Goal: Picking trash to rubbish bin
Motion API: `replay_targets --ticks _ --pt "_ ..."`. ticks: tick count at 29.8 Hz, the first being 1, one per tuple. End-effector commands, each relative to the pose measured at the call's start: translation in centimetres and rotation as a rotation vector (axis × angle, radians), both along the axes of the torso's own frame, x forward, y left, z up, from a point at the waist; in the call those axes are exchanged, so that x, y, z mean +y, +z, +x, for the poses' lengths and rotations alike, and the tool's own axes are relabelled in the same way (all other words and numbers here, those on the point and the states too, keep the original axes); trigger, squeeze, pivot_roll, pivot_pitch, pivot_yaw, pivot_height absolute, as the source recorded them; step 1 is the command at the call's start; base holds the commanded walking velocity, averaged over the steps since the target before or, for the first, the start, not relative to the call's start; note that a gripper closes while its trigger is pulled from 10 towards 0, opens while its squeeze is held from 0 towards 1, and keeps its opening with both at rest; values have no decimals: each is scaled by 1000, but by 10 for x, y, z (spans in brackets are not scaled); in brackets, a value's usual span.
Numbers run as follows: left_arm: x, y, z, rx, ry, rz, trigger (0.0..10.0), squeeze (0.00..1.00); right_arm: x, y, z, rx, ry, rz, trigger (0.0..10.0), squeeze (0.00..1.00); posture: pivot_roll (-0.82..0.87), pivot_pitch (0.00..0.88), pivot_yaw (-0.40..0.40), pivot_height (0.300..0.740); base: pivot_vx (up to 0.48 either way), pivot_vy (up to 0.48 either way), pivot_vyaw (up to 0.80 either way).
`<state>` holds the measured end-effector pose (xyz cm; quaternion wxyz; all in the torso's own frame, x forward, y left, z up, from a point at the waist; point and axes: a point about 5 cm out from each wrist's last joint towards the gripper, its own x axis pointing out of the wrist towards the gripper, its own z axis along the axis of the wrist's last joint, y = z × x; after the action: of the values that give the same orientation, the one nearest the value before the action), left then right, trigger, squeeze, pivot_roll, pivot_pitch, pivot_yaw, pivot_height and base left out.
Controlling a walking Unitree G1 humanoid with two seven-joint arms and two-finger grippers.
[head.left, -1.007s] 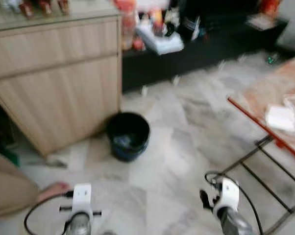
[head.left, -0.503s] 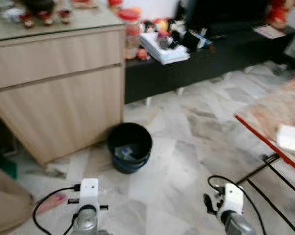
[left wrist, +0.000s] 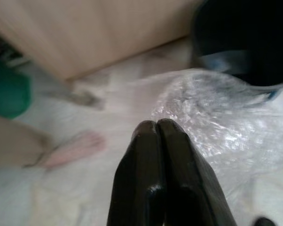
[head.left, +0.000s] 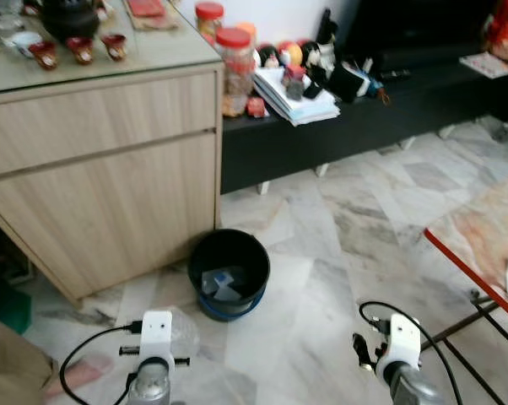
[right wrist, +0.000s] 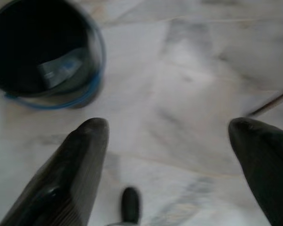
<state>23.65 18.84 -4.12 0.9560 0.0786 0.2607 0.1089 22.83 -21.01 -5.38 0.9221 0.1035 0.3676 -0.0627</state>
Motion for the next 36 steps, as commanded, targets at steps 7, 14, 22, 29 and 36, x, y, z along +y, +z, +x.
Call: replay_targets --ticks 7,14,22,29,36 --pt "-6 -3 -2 13 -12 -10 10000 0 -7 1 0 3 -3 -19 10000 0 87 131 -128 740 408 0 0" --pt "-4 -1 0 8 -11 -8 10000 0 -5 1 1 0 -7 -12 10000 0 90 140 -126 740 407 0 0" --pt "-2 1 2 -3 -5 -6 10000 0 -3 2 2 -3 -6 -4 10000 0 97 154 -122 740 408 0 0" --pt "1 3 4 -7 -2 -1 10000 0 1 1 2 -4 -16 7 10000 0 100 158 -112 740 409 0 0" --pt "5 4 6 -7 -24 15 10000 0 5 -1 0 -1 -35 25 10000 0 103 158 -70 740 409 0 0"
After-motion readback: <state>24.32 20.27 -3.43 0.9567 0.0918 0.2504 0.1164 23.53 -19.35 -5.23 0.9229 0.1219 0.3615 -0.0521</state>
